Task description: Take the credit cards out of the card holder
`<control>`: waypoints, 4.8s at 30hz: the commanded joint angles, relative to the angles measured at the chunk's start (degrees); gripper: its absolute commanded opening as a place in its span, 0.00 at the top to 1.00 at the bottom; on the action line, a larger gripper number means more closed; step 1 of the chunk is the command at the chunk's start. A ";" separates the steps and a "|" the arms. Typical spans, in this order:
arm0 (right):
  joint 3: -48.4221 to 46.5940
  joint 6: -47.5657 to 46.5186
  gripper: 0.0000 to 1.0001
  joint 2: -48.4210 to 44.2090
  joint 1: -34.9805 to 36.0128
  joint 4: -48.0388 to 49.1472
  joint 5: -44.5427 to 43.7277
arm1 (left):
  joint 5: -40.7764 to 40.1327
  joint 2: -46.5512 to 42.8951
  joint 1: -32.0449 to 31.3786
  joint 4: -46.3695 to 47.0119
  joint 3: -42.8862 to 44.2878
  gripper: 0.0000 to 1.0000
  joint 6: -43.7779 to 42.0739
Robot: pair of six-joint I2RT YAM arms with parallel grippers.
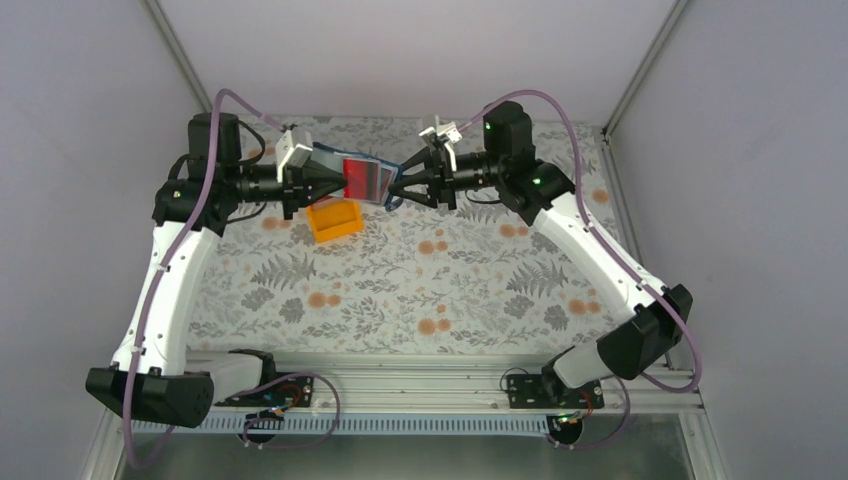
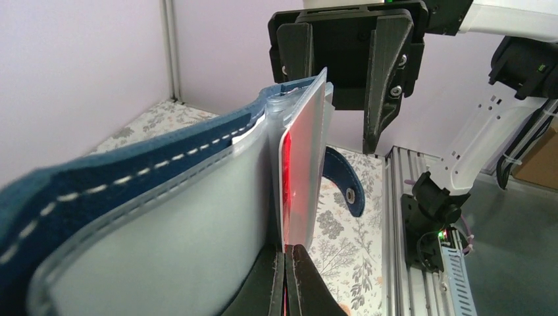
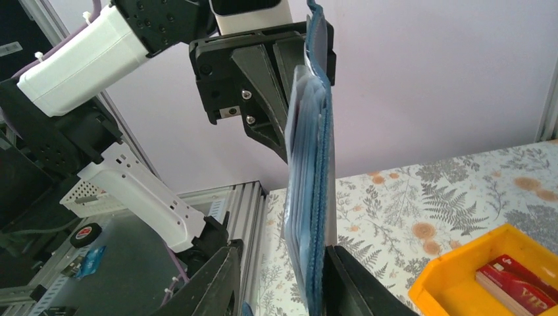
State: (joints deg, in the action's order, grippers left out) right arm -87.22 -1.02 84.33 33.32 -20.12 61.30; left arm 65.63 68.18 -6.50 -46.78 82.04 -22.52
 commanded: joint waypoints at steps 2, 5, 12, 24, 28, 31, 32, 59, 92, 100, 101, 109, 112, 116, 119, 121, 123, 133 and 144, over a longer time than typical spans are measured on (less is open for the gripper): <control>-0.60 3.37 0.68 1.02 2.27 5.51 -0.01 | 1.79 0.18 0.08 2.84 -0.74 0.97 0.98; -0.70 4.68 0.80 2.06 2.54 7.00 -1.64 | 2.32 0.27 0.08 2.82 -0.45 0.98 1.35; -1.04 1.95 0.96 0.29 1.65 4.16 -1.58 | 1.27 -0.02 0.66 -1.20 1.54 0.98 -2.68; -0.57 -2.84 0.96 -0.57 -1.92 -3.20 1.04 | 0.75 1.80 3.57 -6.60 3.87 0.98 -9.28; -0.67 -2.91 0.96 -0.27 -1.82 -2.82 2.20 | 1.51 2.35 3.24 -4.83 2.51 0.98 -7.65; -0.78 -3.94 0.96 -0.26 -1.86 -3.57 1.38 | 1.45 2.47 3.29 -4.37 3.83 0.98 -6.97; -0.76 -4.11 0.96 -0.25 -2.04 -4.03 0.59 | 0.73 2.44 3.40 -4.37 4.36 0.98 -6.82; 17.37 7.59 0.96 23.24 -11.04 -4.94 3.06 | -6.03 1.78 7.65 -4.82 -1.10 0.98 -5.51; 16.01 5.41 0.96 21.35 -14.98 -6.75 -11.91 | -70.02 -28.23 -39.38 70.67 -41.81 0.97 -115.68; 16.02 5.39 0.96 19.49 -15.00 -6.46 -10.45 | -92.15 -17.20 -39.29 66.42 -35.06 0.98 -99.68; 16.07 5.34 0.96 19.51 -15.00 -6.33 -10.46 | -99.67 -11.83 -38.56 59.16 -28.94 0.98 -88.92; 15.73 4.68 0.96 21.89 -15.04 -6.79 -9.00 | -102.50 27.32 -20.84 -6.31 12.61 0.98 -23.49; 15.49 4.36 0.96 22.19 -15.18 -7.20 -8.64 | -102.48 28.81 -20.40 -3.56 8.55 0.98 -24.16; 15.82 4.48 0.96 21.41 -15.45 -6.96 -8.32 | -100.88 29.79 -18.18 0.04 4.18 0.98 -24.82; 15.54 4.16 0.96 21.61 -15.54 -7.31 -7.52 | -100.92 30.10 -17.59 8.65 -0.22 0.97 -28.34; 15.70 4.09 0.96 21.40 -15.64 -7.41 -7.58 | -100.42 31.17 -17.57 10.35 -1.57 0.98 -28.88; 15.89 4.06 0.96 21.19 -15.87 -7.35 -7.24 | -99.66 31.43 -17.36 12.33 -3.80 0.98 -29.02; 15.18 3.71 0.96 22.97 -16.79 -7.65 -5.25 | -94.57 33.64 -15.16 20.51 -6.06 0.98 -32.74; 14.55 3.42 0.96 22.91 -17.76 -7.72 -3.12 | -93.44 38.54 -12.83 21.70 -4.74 0.97 -32.41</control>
State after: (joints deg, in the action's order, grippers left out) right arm -70.54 3.33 106.89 16.19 -27.73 54.89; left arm -28.27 105.45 -20.27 -26.26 75.75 -55.05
